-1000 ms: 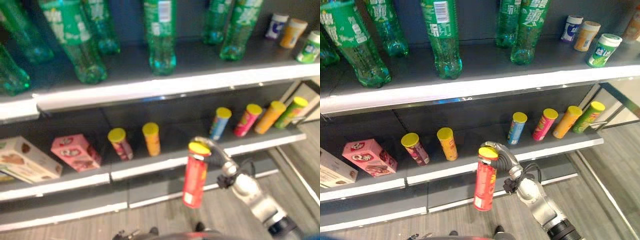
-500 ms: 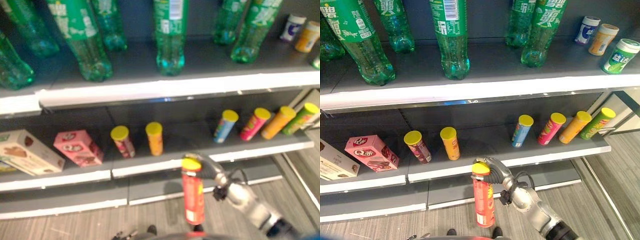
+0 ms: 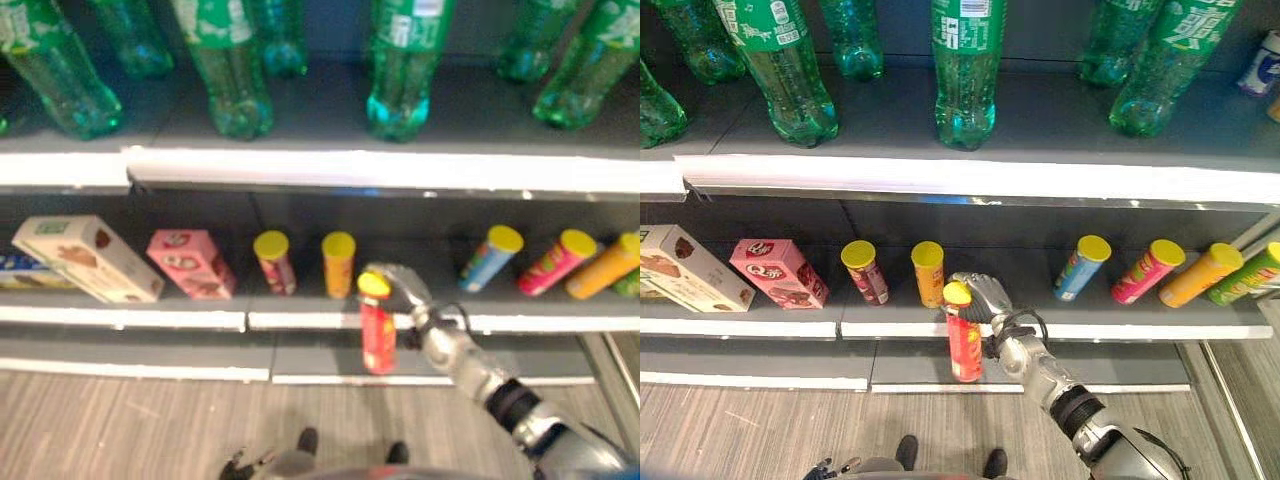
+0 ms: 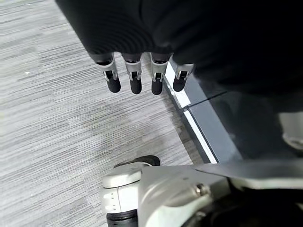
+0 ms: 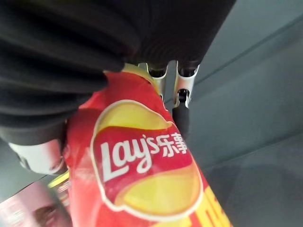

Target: Put the goods on the table back onto the shelves and tidy them up.

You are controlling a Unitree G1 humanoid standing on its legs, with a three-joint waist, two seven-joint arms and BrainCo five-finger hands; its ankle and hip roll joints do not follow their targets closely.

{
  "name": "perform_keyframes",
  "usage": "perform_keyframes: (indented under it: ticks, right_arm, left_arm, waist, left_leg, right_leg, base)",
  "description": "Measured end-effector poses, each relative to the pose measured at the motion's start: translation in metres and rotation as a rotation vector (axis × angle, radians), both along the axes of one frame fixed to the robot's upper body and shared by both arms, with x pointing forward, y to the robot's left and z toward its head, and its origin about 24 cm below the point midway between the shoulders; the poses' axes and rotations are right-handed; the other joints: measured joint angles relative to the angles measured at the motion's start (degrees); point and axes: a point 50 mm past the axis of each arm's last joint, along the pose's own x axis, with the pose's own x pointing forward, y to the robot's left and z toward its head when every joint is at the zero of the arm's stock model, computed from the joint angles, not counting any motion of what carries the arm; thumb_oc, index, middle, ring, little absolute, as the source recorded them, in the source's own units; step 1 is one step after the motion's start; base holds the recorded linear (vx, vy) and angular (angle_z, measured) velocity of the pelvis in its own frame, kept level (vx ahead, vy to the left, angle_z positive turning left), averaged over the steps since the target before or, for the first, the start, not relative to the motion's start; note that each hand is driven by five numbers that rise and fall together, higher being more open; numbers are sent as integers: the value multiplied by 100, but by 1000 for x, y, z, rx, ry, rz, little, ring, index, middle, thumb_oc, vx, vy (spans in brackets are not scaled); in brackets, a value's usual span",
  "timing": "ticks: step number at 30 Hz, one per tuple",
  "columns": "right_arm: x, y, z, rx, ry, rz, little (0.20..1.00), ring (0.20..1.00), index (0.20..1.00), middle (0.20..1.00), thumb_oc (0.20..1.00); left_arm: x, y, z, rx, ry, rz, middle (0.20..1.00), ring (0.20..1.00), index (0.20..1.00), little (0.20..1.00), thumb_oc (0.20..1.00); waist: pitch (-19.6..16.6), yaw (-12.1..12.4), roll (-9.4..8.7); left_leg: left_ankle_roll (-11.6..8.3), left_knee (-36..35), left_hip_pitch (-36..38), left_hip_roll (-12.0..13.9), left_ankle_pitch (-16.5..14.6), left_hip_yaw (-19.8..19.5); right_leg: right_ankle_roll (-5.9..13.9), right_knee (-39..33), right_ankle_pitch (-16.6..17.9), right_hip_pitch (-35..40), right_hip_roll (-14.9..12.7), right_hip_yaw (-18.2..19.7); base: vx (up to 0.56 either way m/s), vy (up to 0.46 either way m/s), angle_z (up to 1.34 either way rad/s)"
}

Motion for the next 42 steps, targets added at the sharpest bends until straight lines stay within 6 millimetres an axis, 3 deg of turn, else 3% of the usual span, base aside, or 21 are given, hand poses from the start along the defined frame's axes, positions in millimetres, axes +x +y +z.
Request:
perform_keyframes:
  ticks: [3,6,15,21,24,35,42]
  right_arm:
    - [10,-3,14,10,-120,-41,200,200,200,200,200]
    - [17,-19,25,17,-200,-126,200,200,200,200,200]
    - [17,-32,34,-51,-365,-182,200,200,200,200,200]
    - [28,-37,47,-73,-478,-215,200,200,200,200,200]
    - [36,-41,66,-90,-586,-221,200,200,200,200,200]
    - [42,-69,89,-204,-723,-287,200,200,200,200,200]
    - [44,-79,98,-217,-767,-340,200,200,200,200,200]
  left_arm:
    - [6,-4,0,13,-24,-18,1000,1000,1000,1000,1000]
    - [15,-4,2,20,-47,-23,1000,1000,1000,1000,1000]
    - [18,-8,2,42,-64,-49,1000,1000,1000,1000,1000]
    - [34,-13,5,91,-125,-124,1000,1000,1000,1000,1000]
    - [41,-19,7,110,-166,-153,1000,1000,1000,1000,1000]
    - [60,-30,13,136,-266,-178,1000,1000,1000,1000,1000]
    - [66,-31,16,155,-309,-205,1000,1000,1000,1000,1000]
  waist:
    - [158,42,119]
    - [304,79,139]
    - [389,78,216]
    - [527,123,445]
    - [641,163,606]
    - [861,236,899]
    - [899,216,915]
  left_leg:
    - [-39,1,-94,27,34,-38]
    - [-84,0,-173,62,64,-161]
    - [-97,1,-259,82,71,-169]
    - [-116,3,-609,76,173,-315]
    - [-129,5,-814,70,226,-334]
    - [-139,5,-1108,51,249,-384]
    - [-138,5,-1185,45,250,-347]
  right_leg:
    - [-5,0,-2,-62,31,-70]
    - [-33,-2,-21,-87,74,-171]
    - [-48,-2,-30,-163,98,-171]
    - [-67,-1,2,-469,100,-309]
    - [-78,0,38,-650,97,-331]
    - [-77,1,42,-918,85,-402]
    - [-76,1,41,-1012,83,-367]
  base:
    - [-5,-65,12]
    - [35,-45,17]
    - [-14,-42,1]
    - [-58,-31,13]
    - [-57,-12,3]
    - [-31,-4,3]
    - [-6,1,-1]
